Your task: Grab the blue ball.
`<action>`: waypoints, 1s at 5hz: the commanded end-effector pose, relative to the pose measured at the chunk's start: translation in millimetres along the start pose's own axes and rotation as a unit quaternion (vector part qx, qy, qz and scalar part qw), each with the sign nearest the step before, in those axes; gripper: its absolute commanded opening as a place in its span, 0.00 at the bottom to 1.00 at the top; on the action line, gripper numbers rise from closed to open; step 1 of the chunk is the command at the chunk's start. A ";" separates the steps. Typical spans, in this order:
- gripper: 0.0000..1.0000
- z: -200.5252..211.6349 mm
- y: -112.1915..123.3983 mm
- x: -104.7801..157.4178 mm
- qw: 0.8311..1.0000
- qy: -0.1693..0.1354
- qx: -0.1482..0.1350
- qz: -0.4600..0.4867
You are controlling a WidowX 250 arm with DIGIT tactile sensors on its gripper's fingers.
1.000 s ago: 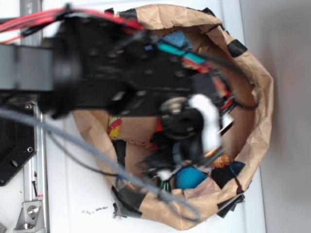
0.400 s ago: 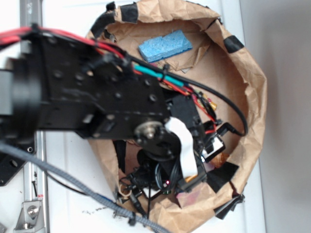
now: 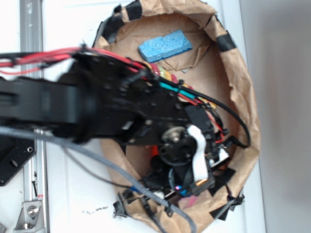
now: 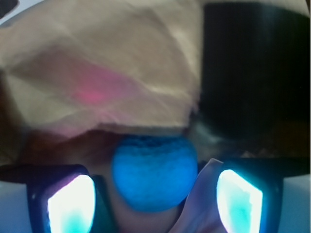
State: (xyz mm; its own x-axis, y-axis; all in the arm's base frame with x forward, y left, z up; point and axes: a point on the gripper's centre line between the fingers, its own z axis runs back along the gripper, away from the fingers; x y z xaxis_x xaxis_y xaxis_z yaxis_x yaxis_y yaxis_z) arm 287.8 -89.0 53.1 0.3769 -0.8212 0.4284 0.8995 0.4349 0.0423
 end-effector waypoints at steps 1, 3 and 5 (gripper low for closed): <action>0.00 -26.5 -10.5 17.9 1.000 0.000 -0.016 -0.011; 0.00 -21.0 -8.7 8.0 1.000 0.002 -0.013 0.005; 0.00 63.1 19.2 -36.7 0.994 -0.002 0.083 0.069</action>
State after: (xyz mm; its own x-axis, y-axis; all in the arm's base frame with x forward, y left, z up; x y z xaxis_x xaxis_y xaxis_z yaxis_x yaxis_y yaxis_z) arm 280.5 -19.8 83.8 0.5001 -0.7511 0.4311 0.8011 0.5903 0.0991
